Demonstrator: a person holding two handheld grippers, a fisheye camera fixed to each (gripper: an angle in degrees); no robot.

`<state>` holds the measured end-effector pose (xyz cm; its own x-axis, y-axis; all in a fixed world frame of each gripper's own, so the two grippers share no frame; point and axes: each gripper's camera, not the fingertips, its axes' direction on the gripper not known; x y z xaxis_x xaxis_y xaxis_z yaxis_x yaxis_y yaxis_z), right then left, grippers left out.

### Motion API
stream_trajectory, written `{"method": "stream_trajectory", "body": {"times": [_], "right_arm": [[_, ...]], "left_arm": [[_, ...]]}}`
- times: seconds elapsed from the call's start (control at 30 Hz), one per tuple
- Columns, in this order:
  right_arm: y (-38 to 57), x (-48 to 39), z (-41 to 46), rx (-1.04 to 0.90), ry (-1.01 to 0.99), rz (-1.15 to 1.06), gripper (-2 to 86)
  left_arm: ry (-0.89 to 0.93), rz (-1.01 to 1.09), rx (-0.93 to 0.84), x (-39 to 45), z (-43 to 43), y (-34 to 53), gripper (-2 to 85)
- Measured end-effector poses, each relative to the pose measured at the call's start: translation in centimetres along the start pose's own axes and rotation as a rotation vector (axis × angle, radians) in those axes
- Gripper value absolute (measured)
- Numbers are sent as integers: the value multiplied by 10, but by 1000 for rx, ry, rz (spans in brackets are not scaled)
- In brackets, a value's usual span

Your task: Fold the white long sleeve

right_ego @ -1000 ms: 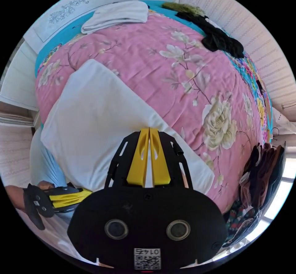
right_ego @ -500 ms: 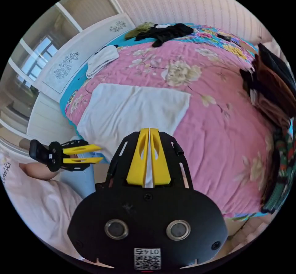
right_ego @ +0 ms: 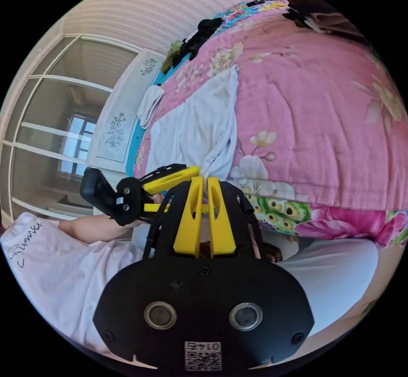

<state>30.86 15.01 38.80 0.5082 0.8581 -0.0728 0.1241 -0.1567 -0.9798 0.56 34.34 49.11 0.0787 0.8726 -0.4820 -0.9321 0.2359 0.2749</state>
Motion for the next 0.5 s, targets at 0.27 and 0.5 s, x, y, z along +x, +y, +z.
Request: {"method": "stream_trajectory", "body": {"times": [0.27, 0.5], "right_arm": [[-42, 15, -37, 244, -60, -21, 97], [-119, 67, 4, 284, -64, 154, 123]], "left_arm": [[15, -189, 19, -31, -10, 7, 1], [38, -205, 64, -41, -21, 31, -3]]}}
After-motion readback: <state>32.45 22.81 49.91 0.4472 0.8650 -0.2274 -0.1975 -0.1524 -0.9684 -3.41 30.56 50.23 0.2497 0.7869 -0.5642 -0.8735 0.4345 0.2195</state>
